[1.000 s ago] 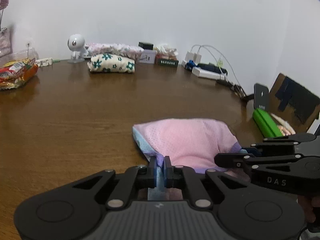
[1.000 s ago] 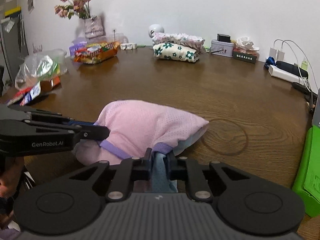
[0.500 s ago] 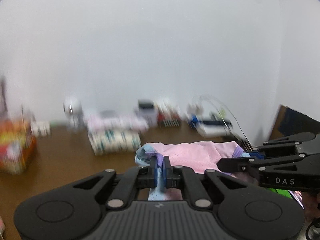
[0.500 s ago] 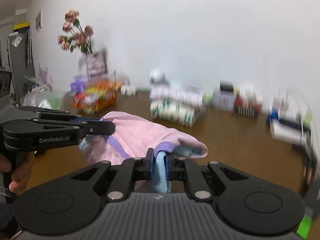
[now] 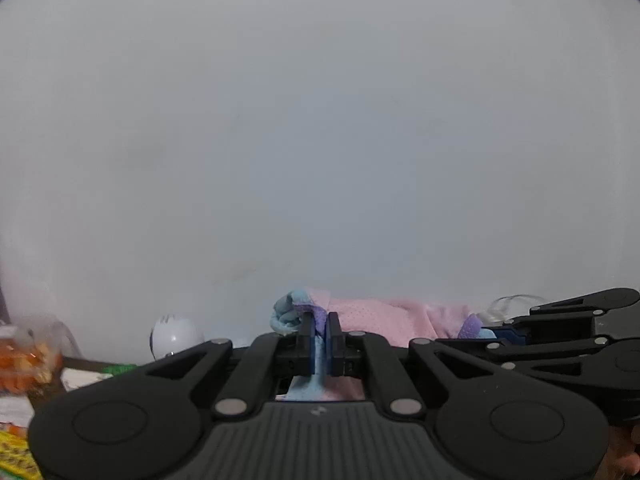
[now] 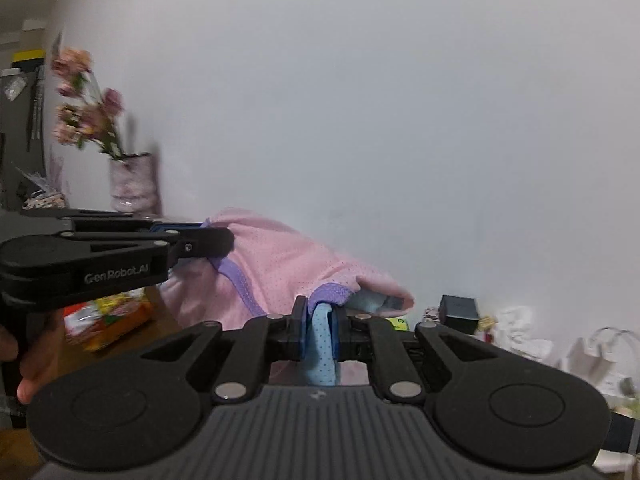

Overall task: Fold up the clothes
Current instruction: 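Lift the folded bundle with both grippers and carry it onto the floral cloth stack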

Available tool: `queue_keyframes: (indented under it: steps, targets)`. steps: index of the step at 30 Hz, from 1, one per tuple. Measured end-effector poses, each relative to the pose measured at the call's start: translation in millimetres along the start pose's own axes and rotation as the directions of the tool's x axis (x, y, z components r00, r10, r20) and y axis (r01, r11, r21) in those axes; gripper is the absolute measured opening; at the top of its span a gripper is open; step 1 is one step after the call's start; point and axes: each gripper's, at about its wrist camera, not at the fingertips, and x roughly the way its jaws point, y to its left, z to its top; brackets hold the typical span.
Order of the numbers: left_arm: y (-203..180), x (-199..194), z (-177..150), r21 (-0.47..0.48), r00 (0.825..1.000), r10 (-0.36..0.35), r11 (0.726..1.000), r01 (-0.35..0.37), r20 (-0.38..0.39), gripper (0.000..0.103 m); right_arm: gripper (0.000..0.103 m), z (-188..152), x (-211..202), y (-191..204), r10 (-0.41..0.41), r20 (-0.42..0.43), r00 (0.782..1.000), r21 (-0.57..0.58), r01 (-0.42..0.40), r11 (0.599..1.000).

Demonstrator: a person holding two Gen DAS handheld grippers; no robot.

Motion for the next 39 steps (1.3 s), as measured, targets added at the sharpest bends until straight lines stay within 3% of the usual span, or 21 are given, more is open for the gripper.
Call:
queue_keyframes:
  steps: [3,7,9,17,19,20,23,24,26,28,30,31,34,36,39]
  targets:
    - [14,44,-28,-0.011,0.997,-0.001,1.000,0.000,-0.080,0.003,0.010,-16,56,-17,0.004,-0.068,0.998,0.046,-0.001,0.999]
    - [24,66,-63,-0.012,0.981,-0.007,1.000,0.004,-0.192,0.005,0.010,-55,104,-33,0.028,-0.174,0.984,0.125,-0.006,0.992]
    - [28,69,-76,-0.023,0.969,-0.025,1.000,0.020,-0.244,0.006,0.012,-68,105,-32,0.031,-0.174,0.984,0.124,-0.009,0.992]
    - [35,66,-85,-0.062,0.951,-0.042,0.998,0.024,-0.308,0.006,0.017,-83,91,-29,0.048,-0.142,0.989,0.152,-0.026,0.988]
    - [41,66,-84,-0.077,0.947,-0.057,0.996,0.034,-0.316,0.010,0.022,-85,87,-31,0.054,-0.128,0.990,0.181,-0.030,0.983]
    - [44,65,-83,-0.089,0.946,-0.065,0.995,0.038,-0.318,0.015,0.029,-85,84,-33,0.055,-0.119,0.991,0.197,-0.031,0.980]
    - [47,60,-82,-0.068,0.949,-0.043,0.997,0.023,-0.312,0.039,0.046,-83,77,-31,0.015,-0.084,0.996,0.177,0.000,0.984]
    - [47,60,-82,-0.060,0.950,-0.031,0.998,0.013,-0.309,0.040,0.051,-81,74,-31,-0.005,-0.072,0.997,0.165,0.017,0.986]
    - [50,60,-82,-0.076,0.950,-0.039,0.997,0.016,-0.309,0.040,0.050,-75,65,-31,-0.035,-0.033,0.999,0.156,0.040,0.987]
    - [50,61,-83,-0.081,0.951,-0.040,0.997,0.016,-0.306,0.040,0.048,-64,49,-34,-0.037,0.044,0.998,0.186,0.029,0.982]
    - [49,61,-82,-0.086,0.952,-0.039,0.996,0.013,-0.305,0.040,0.036,-55,48,-33,-0.018,0.077,0.997,0.196,0.002,0.981]
    - [49,61,-82,-0.089,0.951,-0.039,0.996,0.012,-0.305,0.041,0.036,-53,56,-29,-0.001,0.061,0.998,0.181,-0.010,0.983]
    - [51,57,-76,-0.102,0.952,-0.037,0.995,0.006,-0.305,0.042,0.022,-57,89,-14,0.033,-0.035,0.999,0.132,-0.029,0.991]
    - [51,49,-67,-0.127,0.967,-0.009,0.992,-0.024,-0.256,0.042,0.020,-71,103,-7,0.042,-0.090,0.995,0.112,-0.032,0.993]
    - [41,29,-57,-0.211,0.997,0.025,0.977,-0.039,-0.069,0.045,0.020,-77,102,-4,0.037,-0.081,0.996,0.106,-0.028,0.994]
